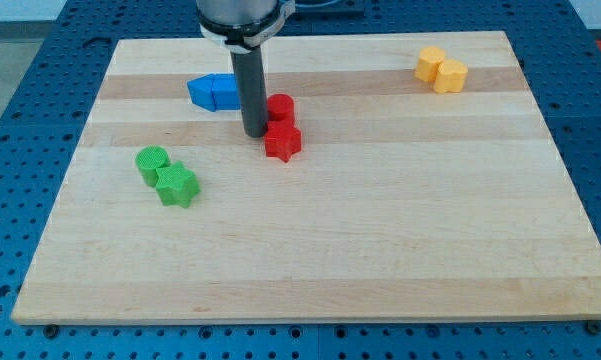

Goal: Move red star close to the red circle

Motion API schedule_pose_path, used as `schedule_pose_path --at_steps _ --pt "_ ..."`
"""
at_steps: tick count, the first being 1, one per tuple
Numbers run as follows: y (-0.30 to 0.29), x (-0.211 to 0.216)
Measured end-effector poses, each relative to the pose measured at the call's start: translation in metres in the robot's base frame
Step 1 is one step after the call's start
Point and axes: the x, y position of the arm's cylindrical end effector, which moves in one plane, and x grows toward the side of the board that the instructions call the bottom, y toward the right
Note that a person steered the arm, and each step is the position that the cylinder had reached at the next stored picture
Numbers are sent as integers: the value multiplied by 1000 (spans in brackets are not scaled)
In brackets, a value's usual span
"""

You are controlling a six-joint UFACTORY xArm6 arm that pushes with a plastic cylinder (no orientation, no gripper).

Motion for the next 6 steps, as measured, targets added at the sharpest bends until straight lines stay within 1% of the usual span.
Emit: schedule_pose_path --at_steps 2,4,5,6 --pt "-8 29" --pt "3 73" --pt "33 73" --pt "48 65"
